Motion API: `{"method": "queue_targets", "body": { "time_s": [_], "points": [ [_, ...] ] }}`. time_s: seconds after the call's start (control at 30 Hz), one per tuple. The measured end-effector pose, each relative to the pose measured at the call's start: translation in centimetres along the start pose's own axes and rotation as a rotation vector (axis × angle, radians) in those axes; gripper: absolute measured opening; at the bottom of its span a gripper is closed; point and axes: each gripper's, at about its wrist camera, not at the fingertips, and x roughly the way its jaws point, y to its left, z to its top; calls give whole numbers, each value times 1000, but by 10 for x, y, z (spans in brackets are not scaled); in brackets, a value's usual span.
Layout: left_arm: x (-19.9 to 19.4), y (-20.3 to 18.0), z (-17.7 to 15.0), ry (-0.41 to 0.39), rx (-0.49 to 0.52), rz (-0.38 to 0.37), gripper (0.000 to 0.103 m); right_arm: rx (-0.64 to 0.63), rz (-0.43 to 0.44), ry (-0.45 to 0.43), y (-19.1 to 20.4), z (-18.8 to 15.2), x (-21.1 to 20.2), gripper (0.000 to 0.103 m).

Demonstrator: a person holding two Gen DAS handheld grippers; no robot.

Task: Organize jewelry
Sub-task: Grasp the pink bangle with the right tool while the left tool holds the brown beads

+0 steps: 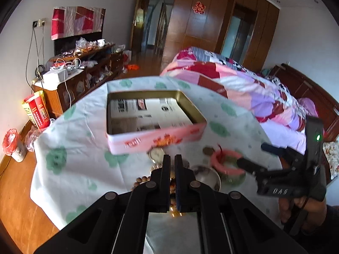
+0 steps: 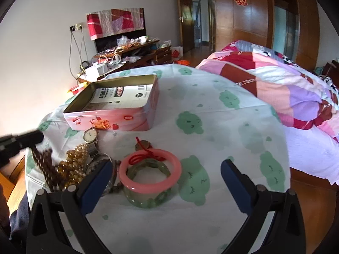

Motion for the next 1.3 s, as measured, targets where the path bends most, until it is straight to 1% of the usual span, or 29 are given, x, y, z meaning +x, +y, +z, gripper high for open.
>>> {"method": "queue_targets", "body": {
  "time_s": [0.03,0.1,0.13,0.2,0.3,0.37,0.47,0.67,0.73,0.77,0.8,0.9,1.07,1.2,1.3],
  "points": [
    [1,2,2,-4,-11,0,2,-4,0,9,0,1,3,102],
    [3,7,5,-10,-29,-1,2,-8,11,33,0,1,8,93],
    [4,9,7,-14,-32,4,2,-7,19,44,0,1,10,91],
    [7,10,9,-15,-40,7,2,-7,33,68,0,0,15,91],
    [12,12,9,-7,-50,4,2,-30,32,68,6,0,15,92],
    [15,12,7,4,-54,-1,2,-52,48,84,11,1,19,93],
    [20,12,3,21,-60,-5,2,-70,39,103,15,2,26,93],
    [23,15,1,35,-66,-10,2,-91,30,169,17,-3,42,93],
    [23,16,1,36,-70,-13,2,-88,32,179,15,-4,43,90],
    [23,16,1,35,-70,-12,2,-97,41,181,16,-4,42,84],
    [23,16,1,35,-69,-12,2,-103,39,182,17,-4,42,84],
    [22,16,2,30,-65,-14,2,-117,38,167,20,-5,38,84],
    [19,15,5,19,-62,-21,2,-115,43,92,21,-2,24,84],
    [14,14,12,1,-58,-28,2,-118,37,46,24,8,16,84],
    [12,15,18,-15,-52,-27,2,-126,37,31,26,16,15,84]
  ]
}}
